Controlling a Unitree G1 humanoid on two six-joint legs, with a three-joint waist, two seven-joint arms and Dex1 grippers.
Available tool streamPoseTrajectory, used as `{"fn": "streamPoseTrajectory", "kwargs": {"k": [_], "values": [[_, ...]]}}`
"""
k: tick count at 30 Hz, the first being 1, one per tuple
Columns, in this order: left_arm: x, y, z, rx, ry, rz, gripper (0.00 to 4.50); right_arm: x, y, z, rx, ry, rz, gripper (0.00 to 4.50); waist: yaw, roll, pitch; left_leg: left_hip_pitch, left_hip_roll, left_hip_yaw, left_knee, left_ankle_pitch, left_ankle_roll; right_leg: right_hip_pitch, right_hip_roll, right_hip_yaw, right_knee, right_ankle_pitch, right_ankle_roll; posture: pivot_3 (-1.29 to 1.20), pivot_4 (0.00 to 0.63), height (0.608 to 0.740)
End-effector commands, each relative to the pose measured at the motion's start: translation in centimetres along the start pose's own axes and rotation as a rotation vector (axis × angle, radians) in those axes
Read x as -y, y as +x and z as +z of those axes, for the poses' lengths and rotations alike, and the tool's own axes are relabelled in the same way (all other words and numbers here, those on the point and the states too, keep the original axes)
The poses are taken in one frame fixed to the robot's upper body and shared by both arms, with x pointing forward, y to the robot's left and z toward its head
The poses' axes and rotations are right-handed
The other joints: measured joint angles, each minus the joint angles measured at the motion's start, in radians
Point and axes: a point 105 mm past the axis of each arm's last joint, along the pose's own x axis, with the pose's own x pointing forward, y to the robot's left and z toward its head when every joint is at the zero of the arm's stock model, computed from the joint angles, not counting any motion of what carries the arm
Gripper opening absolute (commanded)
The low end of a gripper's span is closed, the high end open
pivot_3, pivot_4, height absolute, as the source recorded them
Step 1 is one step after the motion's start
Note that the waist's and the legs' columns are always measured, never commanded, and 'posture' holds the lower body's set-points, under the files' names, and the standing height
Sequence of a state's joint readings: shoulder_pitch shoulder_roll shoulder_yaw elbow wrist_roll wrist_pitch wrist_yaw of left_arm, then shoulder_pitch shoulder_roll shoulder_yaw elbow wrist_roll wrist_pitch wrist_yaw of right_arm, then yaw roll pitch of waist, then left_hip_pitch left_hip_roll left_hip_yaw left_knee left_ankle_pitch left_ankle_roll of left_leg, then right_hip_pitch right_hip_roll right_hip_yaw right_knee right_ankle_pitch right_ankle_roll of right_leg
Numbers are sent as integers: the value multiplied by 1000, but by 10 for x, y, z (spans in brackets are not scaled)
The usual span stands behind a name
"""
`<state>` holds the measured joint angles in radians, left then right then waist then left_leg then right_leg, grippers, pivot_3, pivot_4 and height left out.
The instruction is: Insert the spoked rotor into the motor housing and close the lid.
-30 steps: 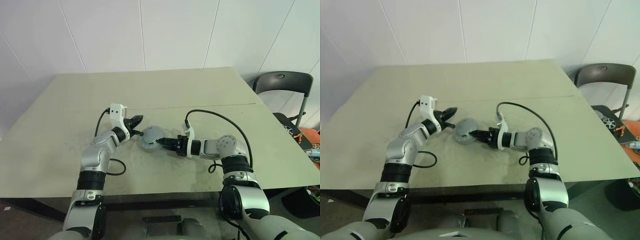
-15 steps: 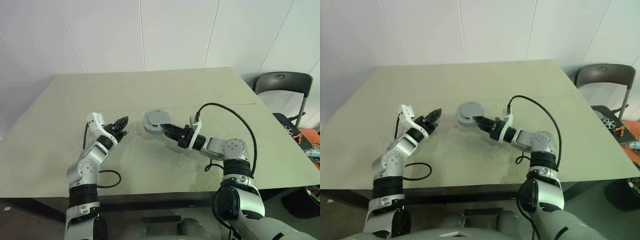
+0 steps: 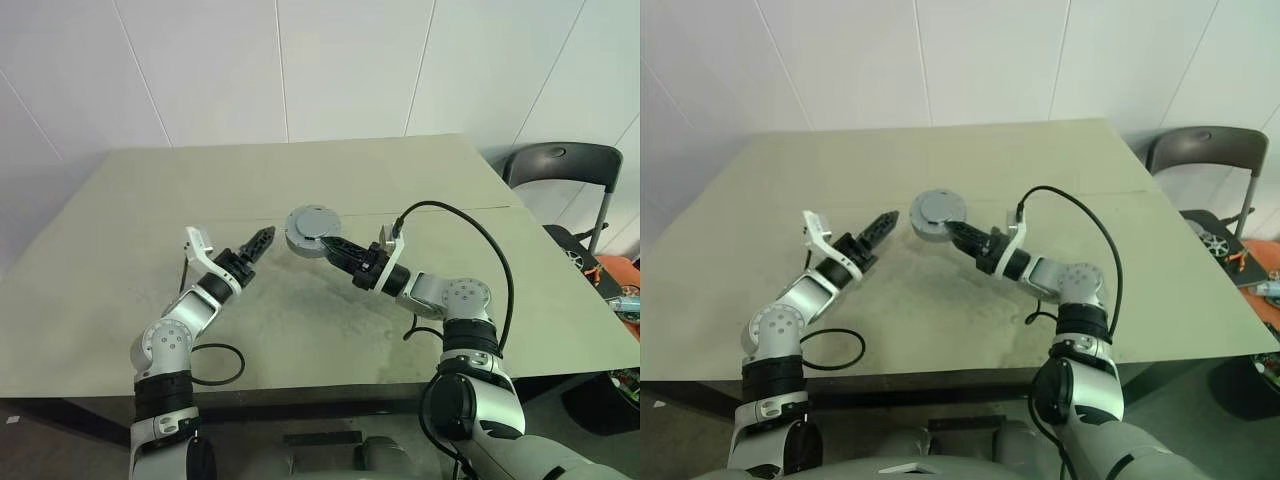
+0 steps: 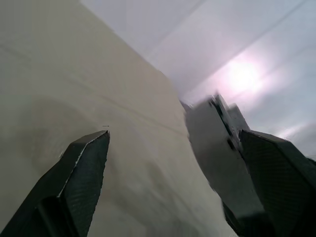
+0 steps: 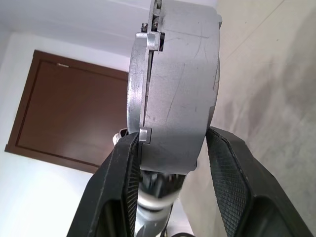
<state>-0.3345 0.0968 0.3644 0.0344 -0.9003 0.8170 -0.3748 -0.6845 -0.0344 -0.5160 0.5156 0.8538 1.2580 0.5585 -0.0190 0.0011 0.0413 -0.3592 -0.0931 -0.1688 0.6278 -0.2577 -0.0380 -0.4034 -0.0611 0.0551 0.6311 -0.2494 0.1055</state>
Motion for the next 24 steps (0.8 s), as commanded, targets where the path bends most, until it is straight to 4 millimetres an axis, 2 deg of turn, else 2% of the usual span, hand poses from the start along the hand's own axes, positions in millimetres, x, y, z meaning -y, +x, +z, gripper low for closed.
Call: {"fn": "streamPoseTrajectory", "kwargs": {"k": [1, 5, 18, 21, 24], "values": [[21, 3, 1, -13, -27, -102, 4447, -33, 7, 8, 13, -68, 137, 1716, 0, 0, 0, 0, 0, 0, 0, 0, 0, 0, 0, 0, 0, 0, 0, 0, 0, 740], [39, 7, -7, -53, -59, -190, 4447, -33, 7, 6, 11, -66, 142, 1716, 0, 0, 0, 0, 0, 0, 0, 0, 0, 0, 0, 0, 0, 0, 0, 0, 0, 740], [49, 21, -16, -68, -136, -257, 4447, -44, 9, -17, -108, -97, 200, 1716, 1, 0, 0, 0, 0, 1, 0, 0, 0, 0, 0, 0, 0, 0, 0, 0, 0, 740], [46, 24, -18, -68, -154, -248, 3830, -44, 9, -18, -115, -98, 202, 1716, 2, 0, 0, 0, 0, 1, 0, 0, 0, 0, 0, 0, 0, 0, 0, 0, 0, 740], [51, 21, -11, -26, -169, -287, 2818, -43, 9, -18, -112, -98, 204, 1716, 2, 0, 0, 0, 0, 1, 0, 0, 0, 0, 0, 0, 0, 0, 0, 0, 0, 740]]}}
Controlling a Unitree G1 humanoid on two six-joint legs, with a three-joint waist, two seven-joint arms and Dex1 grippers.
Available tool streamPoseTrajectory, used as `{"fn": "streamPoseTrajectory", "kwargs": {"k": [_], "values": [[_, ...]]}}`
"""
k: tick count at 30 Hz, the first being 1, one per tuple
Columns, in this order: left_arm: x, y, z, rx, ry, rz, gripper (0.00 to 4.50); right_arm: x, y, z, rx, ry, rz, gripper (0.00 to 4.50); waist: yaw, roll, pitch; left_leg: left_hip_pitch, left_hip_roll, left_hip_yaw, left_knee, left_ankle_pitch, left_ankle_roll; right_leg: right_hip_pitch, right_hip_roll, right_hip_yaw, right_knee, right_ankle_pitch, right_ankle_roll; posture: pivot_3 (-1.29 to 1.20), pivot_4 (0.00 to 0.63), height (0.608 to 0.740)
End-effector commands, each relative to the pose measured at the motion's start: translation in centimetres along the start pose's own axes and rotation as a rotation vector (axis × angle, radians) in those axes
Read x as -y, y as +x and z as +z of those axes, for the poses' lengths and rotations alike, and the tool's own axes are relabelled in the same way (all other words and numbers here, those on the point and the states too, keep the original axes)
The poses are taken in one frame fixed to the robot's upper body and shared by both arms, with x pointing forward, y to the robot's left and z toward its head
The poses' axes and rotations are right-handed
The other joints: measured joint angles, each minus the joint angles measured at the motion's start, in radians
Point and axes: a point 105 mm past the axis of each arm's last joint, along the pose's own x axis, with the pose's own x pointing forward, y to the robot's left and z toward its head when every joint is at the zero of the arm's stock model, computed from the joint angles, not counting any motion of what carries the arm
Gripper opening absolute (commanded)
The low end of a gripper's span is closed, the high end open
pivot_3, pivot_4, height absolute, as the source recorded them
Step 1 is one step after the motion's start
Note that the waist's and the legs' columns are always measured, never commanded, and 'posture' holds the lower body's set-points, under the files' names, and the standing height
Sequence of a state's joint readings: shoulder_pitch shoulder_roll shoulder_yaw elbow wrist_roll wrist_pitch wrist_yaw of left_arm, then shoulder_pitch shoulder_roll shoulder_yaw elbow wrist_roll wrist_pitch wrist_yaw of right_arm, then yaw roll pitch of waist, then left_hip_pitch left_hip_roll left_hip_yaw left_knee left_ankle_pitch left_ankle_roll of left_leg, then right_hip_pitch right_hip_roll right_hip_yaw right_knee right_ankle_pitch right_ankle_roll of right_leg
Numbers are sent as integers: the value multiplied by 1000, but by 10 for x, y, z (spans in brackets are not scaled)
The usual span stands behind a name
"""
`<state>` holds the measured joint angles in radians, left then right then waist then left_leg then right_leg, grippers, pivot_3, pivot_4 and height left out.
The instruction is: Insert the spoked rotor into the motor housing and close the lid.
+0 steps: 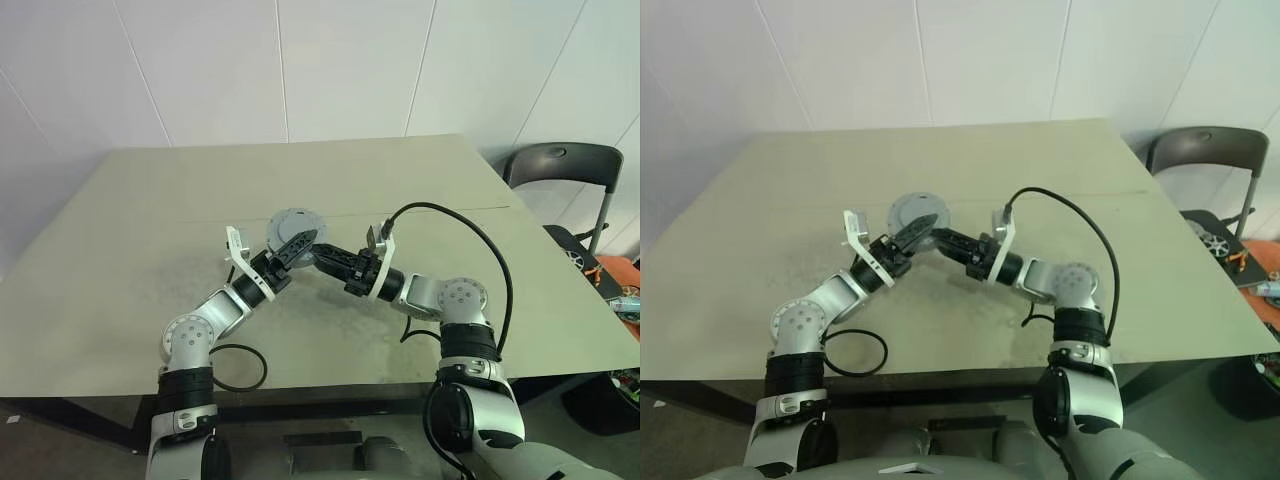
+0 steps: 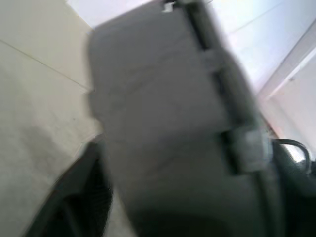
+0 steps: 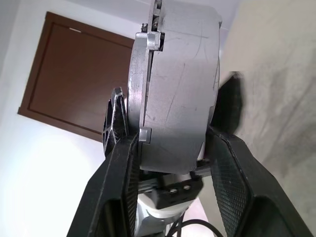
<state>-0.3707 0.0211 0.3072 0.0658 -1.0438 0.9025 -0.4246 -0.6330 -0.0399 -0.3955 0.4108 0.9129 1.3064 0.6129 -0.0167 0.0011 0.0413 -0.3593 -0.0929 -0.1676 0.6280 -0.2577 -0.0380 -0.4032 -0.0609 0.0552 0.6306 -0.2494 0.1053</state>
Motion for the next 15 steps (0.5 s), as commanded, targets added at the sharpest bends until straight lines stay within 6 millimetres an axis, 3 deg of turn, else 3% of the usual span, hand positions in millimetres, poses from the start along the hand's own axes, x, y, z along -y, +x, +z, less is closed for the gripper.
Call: {"fn": "streamPoseTrajectory", "kwargs": {"k": [1, 9, 15], "values": [[15, 1, 17, 71, 19, -75, 2507, -29, 6, 7, 8, -62, 130, 1716, 0, 0, 0, 0, 0, 0, 0, 0, 0, 0, 0, 0, 0, 0, 0, 0, 0, 740], [29, -3, 26, 141, -17, -159, 2323, -28, 7, 9, 19, -60, 135, 1716, -2, 0, 1, 0, 0, 1, 0, 0, 0, 1, 1, -1, -1, -3, 3, 0, 0, 740], [25, 1, 20, 123, -30, -129, 2291, -26, 9, 10, 35, -58, 134, 1716, -1, -2, 2, 2, -1, 1, -1, -1, 2, 2, 0, -1, -3, -4, -6, 0, 0, 740]]}}
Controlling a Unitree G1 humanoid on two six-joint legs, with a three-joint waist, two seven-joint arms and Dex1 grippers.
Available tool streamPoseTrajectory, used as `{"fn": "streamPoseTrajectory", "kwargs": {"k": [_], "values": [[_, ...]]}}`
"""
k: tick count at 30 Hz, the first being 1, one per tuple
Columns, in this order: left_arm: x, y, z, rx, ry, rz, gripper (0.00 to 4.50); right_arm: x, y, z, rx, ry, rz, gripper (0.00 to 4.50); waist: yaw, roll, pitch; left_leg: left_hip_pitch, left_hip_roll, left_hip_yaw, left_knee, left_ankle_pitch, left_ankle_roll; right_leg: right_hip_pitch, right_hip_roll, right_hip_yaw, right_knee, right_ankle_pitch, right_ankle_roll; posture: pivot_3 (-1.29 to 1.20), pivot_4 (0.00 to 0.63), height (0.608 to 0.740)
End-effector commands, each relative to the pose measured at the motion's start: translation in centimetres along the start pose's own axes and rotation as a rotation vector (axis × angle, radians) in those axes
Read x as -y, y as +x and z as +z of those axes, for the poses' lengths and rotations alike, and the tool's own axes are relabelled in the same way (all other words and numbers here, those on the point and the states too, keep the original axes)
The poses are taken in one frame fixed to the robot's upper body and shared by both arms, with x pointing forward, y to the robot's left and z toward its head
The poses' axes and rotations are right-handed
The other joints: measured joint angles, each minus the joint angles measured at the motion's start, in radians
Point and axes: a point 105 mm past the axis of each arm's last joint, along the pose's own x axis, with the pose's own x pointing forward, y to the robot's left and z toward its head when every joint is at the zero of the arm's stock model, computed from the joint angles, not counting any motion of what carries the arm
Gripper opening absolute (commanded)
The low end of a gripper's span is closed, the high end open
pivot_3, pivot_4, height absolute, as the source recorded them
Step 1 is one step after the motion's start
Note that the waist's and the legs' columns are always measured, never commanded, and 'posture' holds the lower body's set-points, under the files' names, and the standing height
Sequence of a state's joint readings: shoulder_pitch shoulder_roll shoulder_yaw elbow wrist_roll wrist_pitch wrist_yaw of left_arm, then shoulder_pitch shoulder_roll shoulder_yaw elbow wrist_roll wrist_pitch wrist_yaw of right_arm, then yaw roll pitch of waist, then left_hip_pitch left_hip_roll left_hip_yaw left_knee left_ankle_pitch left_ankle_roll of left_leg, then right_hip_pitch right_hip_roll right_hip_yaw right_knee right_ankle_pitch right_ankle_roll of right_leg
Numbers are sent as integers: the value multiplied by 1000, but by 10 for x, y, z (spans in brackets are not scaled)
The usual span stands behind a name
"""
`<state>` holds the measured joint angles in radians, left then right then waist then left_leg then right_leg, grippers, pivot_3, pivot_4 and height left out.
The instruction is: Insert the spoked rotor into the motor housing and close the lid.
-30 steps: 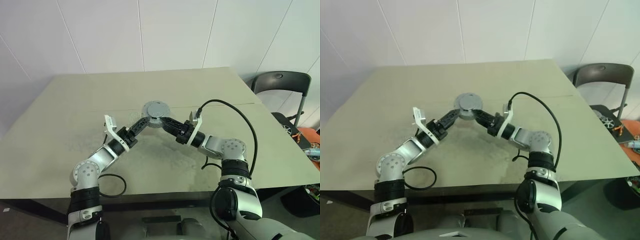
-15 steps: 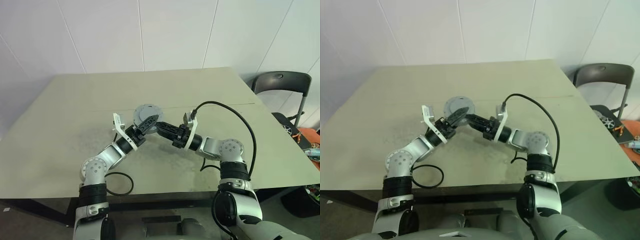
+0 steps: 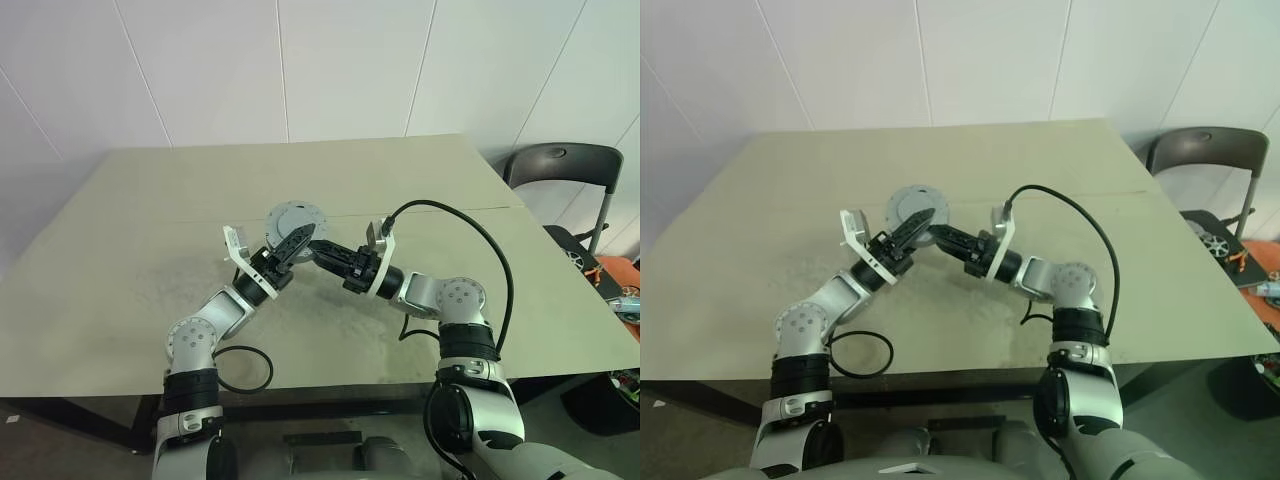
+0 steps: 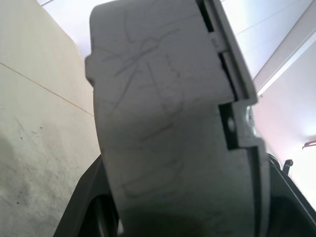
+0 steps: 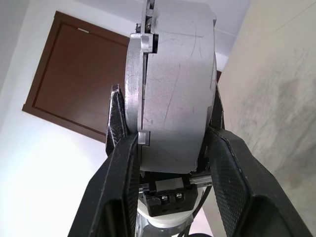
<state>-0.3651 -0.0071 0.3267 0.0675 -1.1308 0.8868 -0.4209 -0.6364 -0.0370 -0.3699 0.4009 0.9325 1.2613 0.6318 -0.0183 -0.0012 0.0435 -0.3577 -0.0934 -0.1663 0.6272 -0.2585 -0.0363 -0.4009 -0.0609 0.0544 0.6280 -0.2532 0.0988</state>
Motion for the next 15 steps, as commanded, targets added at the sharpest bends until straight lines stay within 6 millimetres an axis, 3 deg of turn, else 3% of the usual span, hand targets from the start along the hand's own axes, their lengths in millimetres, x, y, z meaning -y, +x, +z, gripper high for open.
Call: {"fn": "streamPoseTrajectory", "kwargs": {"k": [1, 15], "values": [[16, 3, 16, 66, 39, -59, 2291, -18, 5, 9, 31, -24, 93, 1716, 1, 0, 0, 0, 0, 0, 0, 0, 0, 0, 0, 0, 0, 0, 0, 0, 0, 740], [3, -3, 44, 302, 23, 14, 2291, -3, 5, 24, 142, -27, 19, 1716, 1, 0, 0, -1, 1, 0, 0, 0, 0, -1, 0, 0, 1, 2, 4, 0, 0, 740]]}}
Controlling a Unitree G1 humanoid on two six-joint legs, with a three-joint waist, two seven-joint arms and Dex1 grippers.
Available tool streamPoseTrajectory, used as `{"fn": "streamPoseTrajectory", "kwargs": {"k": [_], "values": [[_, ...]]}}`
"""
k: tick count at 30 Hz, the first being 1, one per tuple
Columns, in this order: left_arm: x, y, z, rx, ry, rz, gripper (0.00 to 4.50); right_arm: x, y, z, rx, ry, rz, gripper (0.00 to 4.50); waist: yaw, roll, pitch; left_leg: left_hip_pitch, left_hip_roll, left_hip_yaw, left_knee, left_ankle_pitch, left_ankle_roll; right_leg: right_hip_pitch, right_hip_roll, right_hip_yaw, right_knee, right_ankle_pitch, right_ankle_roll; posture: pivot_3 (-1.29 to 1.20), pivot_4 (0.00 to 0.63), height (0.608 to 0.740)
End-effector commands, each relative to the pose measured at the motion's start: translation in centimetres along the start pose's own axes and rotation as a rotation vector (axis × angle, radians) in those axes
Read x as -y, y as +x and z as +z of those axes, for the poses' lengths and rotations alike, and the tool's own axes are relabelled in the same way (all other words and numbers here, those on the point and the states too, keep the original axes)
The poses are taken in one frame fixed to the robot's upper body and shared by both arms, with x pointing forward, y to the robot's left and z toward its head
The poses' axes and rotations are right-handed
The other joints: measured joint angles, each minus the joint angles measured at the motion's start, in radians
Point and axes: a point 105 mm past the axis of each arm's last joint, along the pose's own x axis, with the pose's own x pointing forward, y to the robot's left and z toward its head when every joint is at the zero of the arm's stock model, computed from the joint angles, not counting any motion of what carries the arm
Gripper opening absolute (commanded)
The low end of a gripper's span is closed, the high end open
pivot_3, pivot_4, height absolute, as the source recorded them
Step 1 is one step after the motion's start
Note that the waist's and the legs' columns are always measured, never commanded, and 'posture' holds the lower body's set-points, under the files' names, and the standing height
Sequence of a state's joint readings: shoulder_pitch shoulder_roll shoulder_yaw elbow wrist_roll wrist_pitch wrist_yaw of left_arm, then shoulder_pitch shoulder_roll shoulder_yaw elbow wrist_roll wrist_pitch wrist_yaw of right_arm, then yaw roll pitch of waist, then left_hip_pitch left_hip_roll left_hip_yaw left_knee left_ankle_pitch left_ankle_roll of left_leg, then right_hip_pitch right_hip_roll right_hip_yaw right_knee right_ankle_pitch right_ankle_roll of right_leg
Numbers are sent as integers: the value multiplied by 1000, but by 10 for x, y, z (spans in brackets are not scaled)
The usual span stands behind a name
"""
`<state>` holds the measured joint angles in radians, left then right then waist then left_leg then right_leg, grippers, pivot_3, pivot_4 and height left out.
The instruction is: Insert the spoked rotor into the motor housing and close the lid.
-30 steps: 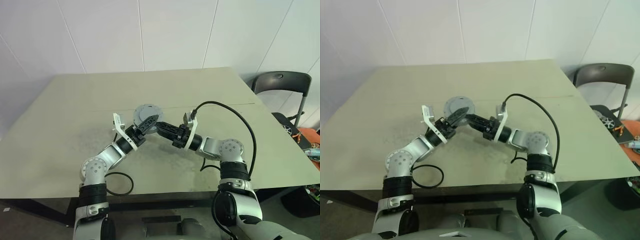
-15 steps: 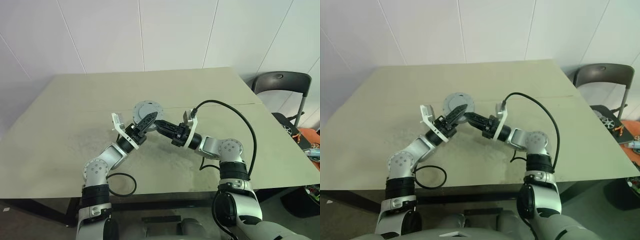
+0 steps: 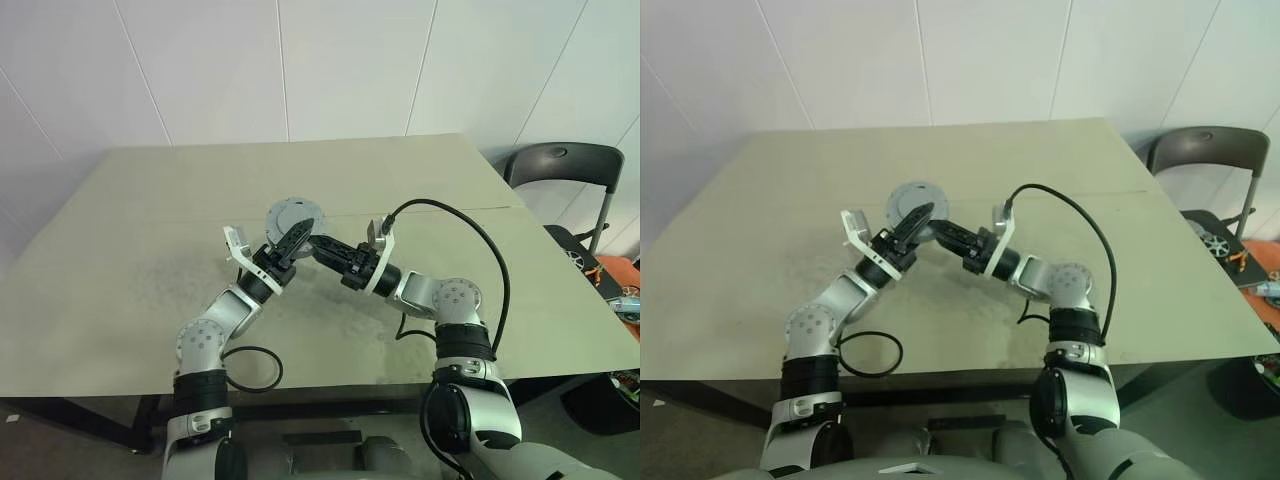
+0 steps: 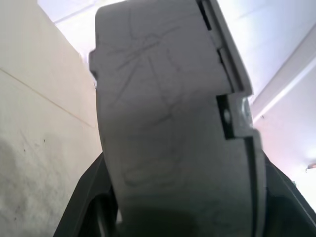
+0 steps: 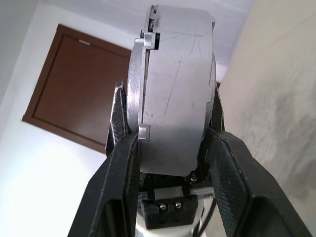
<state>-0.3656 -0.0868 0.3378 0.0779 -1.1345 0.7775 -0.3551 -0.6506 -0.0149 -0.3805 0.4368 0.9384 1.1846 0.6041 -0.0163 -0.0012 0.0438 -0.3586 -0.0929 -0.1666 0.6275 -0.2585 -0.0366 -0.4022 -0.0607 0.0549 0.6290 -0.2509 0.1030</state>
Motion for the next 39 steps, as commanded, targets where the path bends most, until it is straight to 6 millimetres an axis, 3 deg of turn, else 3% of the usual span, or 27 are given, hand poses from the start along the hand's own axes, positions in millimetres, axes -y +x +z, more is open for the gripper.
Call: {"fn": "streamPoseTrajectory", "kwargs": {"k": [1, 3, 11, 17, 23, 30, 39], "values": [[10, -6, 42, 187, 54, -24, 2291, -6, 0, 17, 82, -17, 27, 1716, -1, 0, 0, 0, 0, 0, 0, 0, 0, 0, 0, 0, 0, 0, 0, 0, 0, 740], [10, -6, 42, 190, 54, -24, 2291, -7, 0, 16, 76, -17, 36, 1716, 0, 0, 0, 0, 0, 0, 0, 0, 0, 0, 0, 0, 0, 0, 0, 0, 0, 740], [10, -5, 41, 188, 63, -18, 2290, -10, 1, 13, 58, -23, 52, 4440, 2, 0, 0, 0, 0, 0, 0, 0, 0, 0, 0, 1, 0, 0, 0, 0, 0, 740], [-3, -8, 50, 235, 81, 57, 2290, -10, 2, 13, 61, -25, 51, 4440, 3, 0, 0, -1, 0, 0, 1, 0, 0, 0, 0, 1, 0, 0, 0, 0, 0, 740], [-44, -29, 90, 412, 124, 293, 2290, -10, 2, 13, 58, -27, 53, 4440, -1, 0, 0, 0, 1, 0, 1, 0, 0, 0, 2, 1, 1, 0, 1, 0, 0, 740], [-73, -59, 121, 522, 133, 465, 2290, -11, 3, 12, 53, -30, 58, 4440, 5, -1, 0, -1, 0, -1, 0, 0, -1, -1, 0, 1, 0, 1, 1, 0, 0, 740], [-86, -74, 133, 552, 144, 546, 2290, -14, 3, 10, 44, -53, 73, 4440, 3, -1, 0, -1, 0, -1, 1, 0, -1, -1, 0, 0, 0, 1, 2, 0, 0, 740]]}}
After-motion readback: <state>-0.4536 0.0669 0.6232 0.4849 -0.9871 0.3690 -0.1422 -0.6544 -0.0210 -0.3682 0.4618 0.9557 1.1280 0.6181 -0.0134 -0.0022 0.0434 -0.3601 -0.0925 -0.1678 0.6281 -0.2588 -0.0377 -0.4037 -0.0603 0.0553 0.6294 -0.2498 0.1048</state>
